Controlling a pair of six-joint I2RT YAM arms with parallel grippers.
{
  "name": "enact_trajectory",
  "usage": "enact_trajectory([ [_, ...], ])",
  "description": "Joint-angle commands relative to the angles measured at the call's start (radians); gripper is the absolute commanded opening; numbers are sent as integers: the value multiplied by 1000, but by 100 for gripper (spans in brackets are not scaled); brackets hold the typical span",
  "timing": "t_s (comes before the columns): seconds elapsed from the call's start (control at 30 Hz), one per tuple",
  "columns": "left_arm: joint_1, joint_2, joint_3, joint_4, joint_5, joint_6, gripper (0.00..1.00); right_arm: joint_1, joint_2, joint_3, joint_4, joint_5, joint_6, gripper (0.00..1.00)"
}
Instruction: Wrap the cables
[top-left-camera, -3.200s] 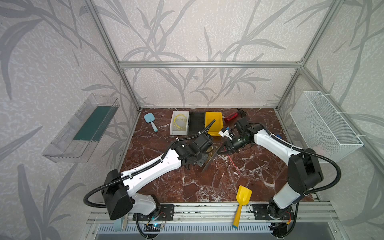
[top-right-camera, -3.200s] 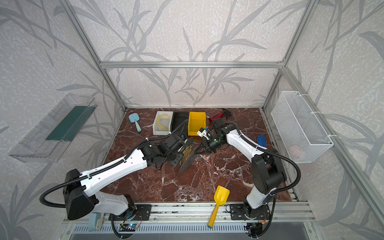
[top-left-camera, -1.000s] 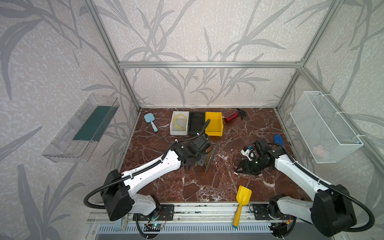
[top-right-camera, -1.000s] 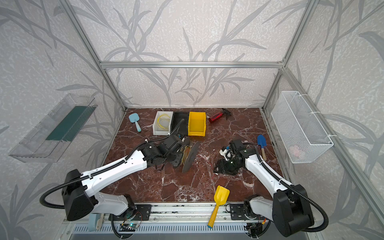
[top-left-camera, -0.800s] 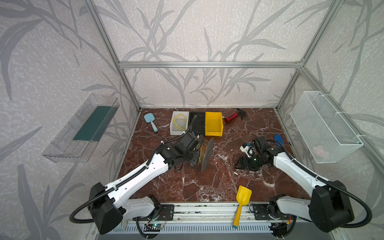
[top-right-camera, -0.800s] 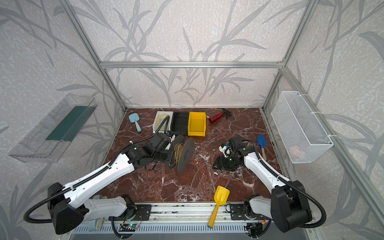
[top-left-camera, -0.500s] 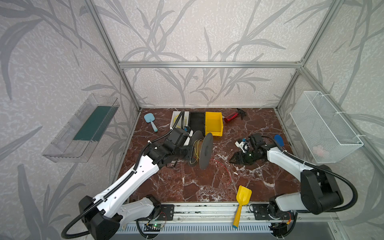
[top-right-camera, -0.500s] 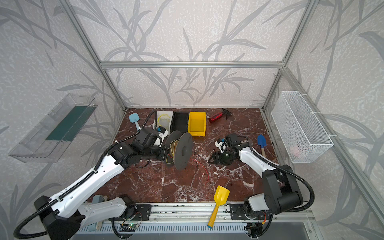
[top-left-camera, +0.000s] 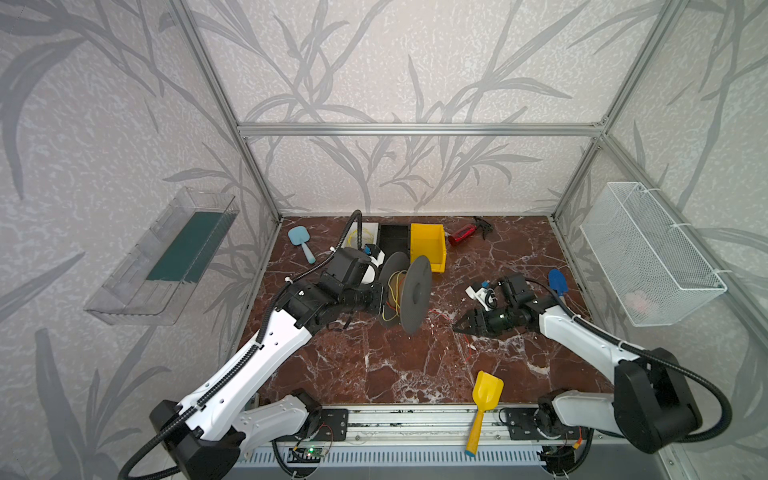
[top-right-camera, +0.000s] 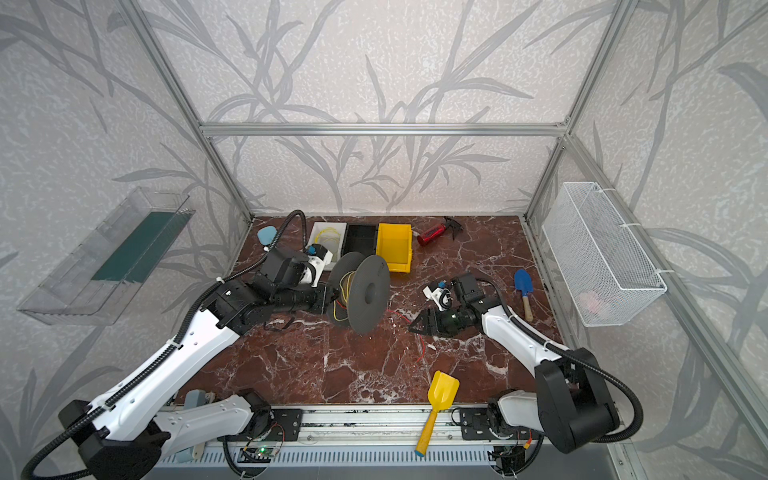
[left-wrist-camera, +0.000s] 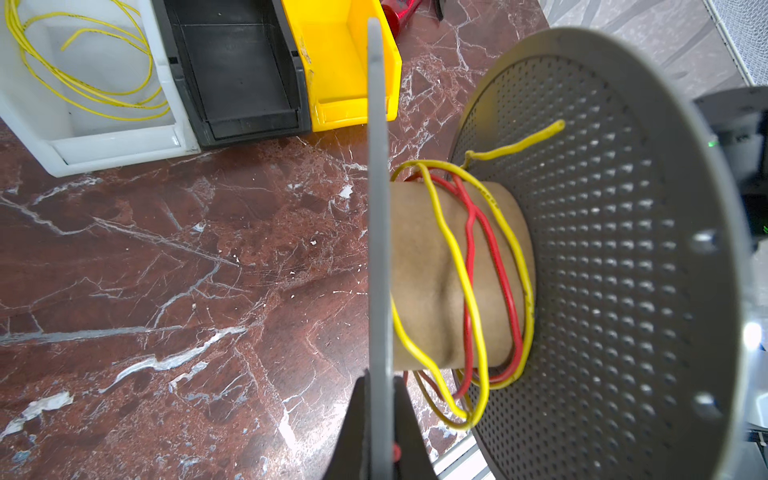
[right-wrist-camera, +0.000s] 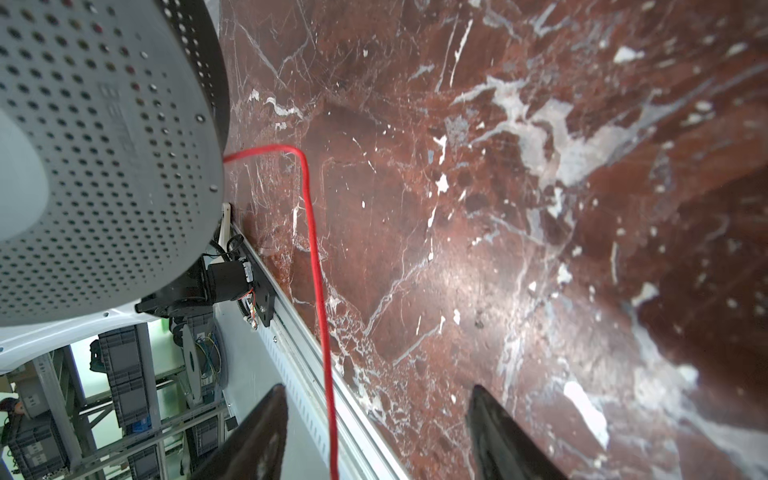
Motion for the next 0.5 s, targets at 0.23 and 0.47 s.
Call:
enact_trajectory([
  [0.23, 3, -34, 50, 57, -45, 6, 0, 1, -364, -216, 10, -81, 437, 74],
  [0.47, 3, -25, 42, 66, -44, 15, 0, 22, -448, -304, 162, -66, 619, 71],
])
